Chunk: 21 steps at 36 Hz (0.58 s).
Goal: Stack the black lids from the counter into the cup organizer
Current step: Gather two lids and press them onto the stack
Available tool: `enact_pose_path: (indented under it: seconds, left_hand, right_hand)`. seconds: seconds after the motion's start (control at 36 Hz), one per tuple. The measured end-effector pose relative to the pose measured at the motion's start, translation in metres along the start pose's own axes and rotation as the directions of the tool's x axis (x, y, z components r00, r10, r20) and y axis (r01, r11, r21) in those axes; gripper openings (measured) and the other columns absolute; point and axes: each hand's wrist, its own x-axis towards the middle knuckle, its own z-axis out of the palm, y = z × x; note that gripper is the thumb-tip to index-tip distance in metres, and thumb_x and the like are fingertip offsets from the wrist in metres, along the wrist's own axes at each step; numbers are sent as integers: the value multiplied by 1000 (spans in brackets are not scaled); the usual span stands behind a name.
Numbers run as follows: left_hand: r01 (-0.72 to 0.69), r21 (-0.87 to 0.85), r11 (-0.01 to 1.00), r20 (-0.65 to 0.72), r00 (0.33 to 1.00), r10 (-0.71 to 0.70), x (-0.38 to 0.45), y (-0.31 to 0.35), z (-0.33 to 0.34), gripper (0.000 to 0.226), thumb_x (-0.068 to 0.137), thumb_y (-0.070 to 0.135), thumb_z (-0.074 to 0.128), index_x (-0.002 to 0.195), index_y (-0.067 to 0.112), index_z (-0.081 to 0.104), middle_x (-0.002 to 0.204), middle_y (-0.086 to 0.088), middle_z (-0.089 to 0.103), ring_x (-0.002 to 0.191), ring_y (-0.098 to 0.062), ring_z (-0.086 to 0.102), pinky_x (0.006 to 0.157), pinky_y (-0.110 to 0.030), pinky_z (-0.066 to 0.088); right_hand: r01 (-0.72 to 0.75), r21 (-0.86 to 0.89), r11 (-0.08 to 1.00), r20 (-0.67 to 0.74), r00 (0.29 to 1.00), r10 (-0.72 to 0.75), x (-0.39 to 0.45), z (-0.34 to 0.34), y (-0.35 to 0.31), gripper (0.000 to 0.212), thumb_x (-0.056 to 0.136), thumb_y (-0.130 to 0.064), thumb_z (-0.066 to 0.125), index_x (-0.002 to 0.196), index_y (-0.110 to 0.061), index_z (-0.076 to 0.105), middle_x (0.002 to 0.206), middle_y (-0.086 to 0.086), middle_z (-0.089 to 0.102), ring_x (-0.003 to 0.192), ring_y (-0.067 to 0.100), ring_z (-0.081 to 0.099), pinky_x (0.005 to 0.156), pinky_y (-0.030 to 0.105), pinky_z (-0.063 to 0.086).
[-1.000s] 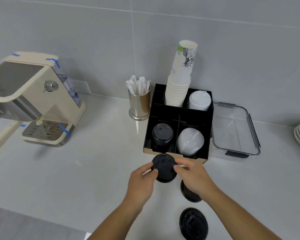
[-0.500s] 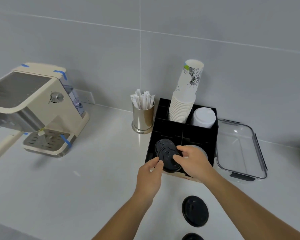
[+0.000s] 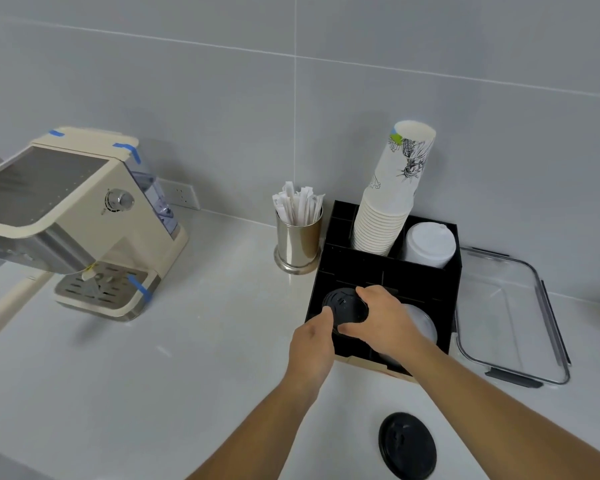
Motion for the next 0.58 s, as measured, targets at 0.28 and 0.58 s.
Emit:
enact_pose_path:
  seconds: [0.28, 0.58]
  left_hand:
    - [3, 96, 995, -31, 1000, 0, 16, -4, 2, 56, 95, 55, 33, 49, 37, 60, 48, 16, 56, 58, -8, 49, 57, -21, 39]
    - [43, 156, 987, -49, 998, -35, 22, -10, 3, 66, 96, 52, 32, 36, 33, 50, 36, 16, 46, 51, -9, 41, 55, -25, 36]
  right_hand:
    - [-11, -125, 992, 28, 1000, 14, 17, 8, 1, 57, 75, -49, 72, 116, -13, 55, 117, 6, 59, 102, 22, 57, 76, 28, 44]
    - [-14, -141, 990, 76, 997, 25, 23, 13, 1, 53, 74, -47, 73, 111, -12, 58, 116, 5, 51, 92, 20, 56, 72, 26, 40]
